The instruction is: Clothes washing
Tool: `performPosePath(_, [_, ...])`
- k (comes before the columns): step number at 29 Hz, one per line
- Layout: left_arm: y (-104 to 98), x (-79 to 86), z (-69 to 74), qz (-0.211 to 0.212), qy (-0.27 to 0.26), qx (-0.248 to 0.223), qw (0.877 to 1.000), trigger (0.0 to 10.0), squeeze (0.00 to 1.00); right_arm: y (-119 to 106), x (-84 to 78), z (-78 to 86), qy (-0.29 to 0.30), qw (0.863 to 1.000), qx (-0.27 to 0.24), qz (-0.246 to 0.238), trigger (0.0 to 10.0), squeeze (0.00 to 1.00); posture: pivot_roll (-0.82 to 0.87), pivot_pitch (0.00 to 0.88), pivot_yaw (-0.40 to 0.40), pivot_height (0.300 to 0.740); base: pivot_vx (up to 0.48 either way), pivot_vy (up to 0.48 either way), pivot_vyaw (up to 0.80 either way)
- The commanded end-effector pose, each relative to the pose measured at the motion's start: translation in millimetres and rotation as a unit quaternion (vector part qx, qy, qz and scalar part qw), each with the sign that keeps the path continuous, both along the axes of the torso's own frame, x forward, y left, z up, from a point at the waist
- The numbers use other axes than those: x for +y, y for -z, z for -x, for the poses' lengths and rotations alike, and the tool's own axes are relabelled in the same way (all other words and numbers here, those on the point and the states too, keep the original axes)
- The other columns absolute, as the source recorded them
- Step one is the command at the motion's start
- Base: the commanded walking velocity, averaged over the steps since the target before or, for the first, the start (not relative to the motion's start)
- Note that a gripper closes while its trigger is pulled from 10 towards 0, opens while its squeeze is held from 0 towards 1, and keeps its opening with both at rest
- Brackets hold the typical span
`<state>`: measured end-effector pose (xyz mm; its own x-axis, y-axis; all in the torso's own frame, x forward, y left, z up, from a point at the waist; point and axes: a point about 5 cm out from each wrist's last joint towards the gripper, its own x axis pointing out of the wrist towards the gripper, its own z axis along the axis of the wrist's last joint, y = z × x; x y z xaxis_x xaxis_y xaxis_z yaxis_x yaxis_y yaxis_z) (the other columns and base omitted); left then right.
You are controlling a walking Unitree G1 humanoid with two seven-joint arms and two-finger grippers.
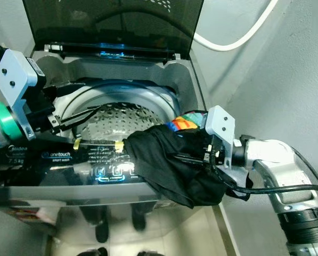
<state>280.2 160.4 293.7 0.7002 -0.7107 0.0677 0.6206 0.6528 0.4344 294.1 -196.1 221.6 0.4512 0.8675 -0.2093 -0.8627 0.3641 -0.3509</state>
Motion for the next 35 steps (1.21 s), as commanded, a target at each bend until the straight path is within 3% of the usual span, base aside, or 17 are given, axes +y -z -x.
performPosePath(1, [-1,-1.3,1.0,-0.002,0.002,0.000,1.000,10.0,0.00,6,-2.0,-2.1,0.012,1.000,0.016,-0.003,0.0,0.00,0.03,0.100,-0.010,0.740,0.000,0.000,0.00])
performPosePath(14, [0,-2.7,-1.1,0.002,0.001,0.002,1.000,10.0,0.00,-3,-1.7,-4.1,0.016,0.999,0.000,-0.039,0.0,0.00,0.03,0.101,-0.008,0.740,0.000,0.000,0.00])
performPosePath(16, [1,-2.8,-1.8,0.004,-0.001,0.002,1.000,10.0,0.00,-15,2.1,-10.4,0.024,0.997,-0.022,-0.075,0.0,0.00,0.03,0.101,-0.006,0.740,0.000,0.000,0.00])
performPosePath(21, [1,-3.0,-2.3,0.006,-0.002,0.001,1.000,10.0,0.00,-29,10.4,-19.7,0.041,0.992,-0.059,-0.100,0.0,0.00,0.03,0.100,-0.007,0.740,0.000,0.000,0.00])
performPosePath(22, [-1,-3.6,-3.0,0.010,-0.004,-0.003,1.000,10.0,0.00,-42,21.4,-26.3,0.047,0.987,-0.093,-0.119,3.8,0.00,0.03,0.099,-0.007,0.740,0.000,0.000,0.00])
performPosePath(23, [-3,-4.7,-3.9,0.018,-0.008,-0.011,1.000,10.0,0.00,-58,37.5,-33.1,0.048,0.980,-0.126,-0.145,10.0,0.00,0.03,0.098,-0.008,0.740,0.000,0.000,0.00])
performPosePath(24, [-6,-6.1,-4.6,0.030,-0.009,-0.021,0.999,10.0,0.00,-72,54.5,-37.9,0.044,0.973,-0.155,-0.167,10.0,0.00,0.03,0.095,-0.013,0.740,0.000,0.000,0.00])
performPosePath(25, [-6,-6.1,-4.6,0.030,-0.009,-0.021,0.999,10.0,0.00,-72,54.5,-37.9,0.044,0.973,-0.155,-0.167,10.0,0.00,0.03,0.095,-0.013,0.740,0.000,0.000,0.00])
performPosePath(28, [-16,-11.8,-1.9,0.074,0.005,-0.045,0.996,10.0,0.00,-100,100.1,-45.7,0.024,0.953,-0.193,-0.232,10.0,0.00,0.03,0.090,-0.021,0.740,0.000,0.000,0.00])
performPosePath(29, [-16,-11.8,-1.9,0.074,0.005,-0.045,0.996,10.0,0.00,-100,100.1,-45.7,0.024,0.953,-0.193,-0.232,10.0,0.00,0.03,0.090,-0.021,0.740,0.000,0.000,0.00])
performPosePath(31, [-19,-15.2,1.3,0.092,0.021,-0.047,0.994,10.0,0.00,-112,121.0,-47.9,0.017,0.943,-0.200,-0.267,10.0,0.00,0.03,0.090,-0.021,0.740,0.000,0.000,0.00])
performPosePath(32, [-19,-15.2,1.3,0.092,0.021,-0.047,0.994,10.0,0.00,-112,121.0,-47.9,0.017,0.943,-0.200,-0.267,10.0,0.00,0.03,0.090,-0.021,0.740,0.000,0.000,0.00])
performPosePath(33, [-18,-19.0,5.3,0.092,0.037,-0.045,0.994,10.0,0.00,-124,135.5,-50.3,0.027,0.930,-0.210,-0.299,10.0,0.00,0.04,0.083,-0.031,0.740,0.000,0.000,0.00])
performPosePath(35, [-18,-19.0,5.3,0.092,0.037,-0.045,0.994,10.0,0.00,-124,135.5,-50.3,0.027,0.930,-0.210,-0.299,10.0,0.00,0.04,0.083,-0.031,0.740,0.000,0.000,0.00])
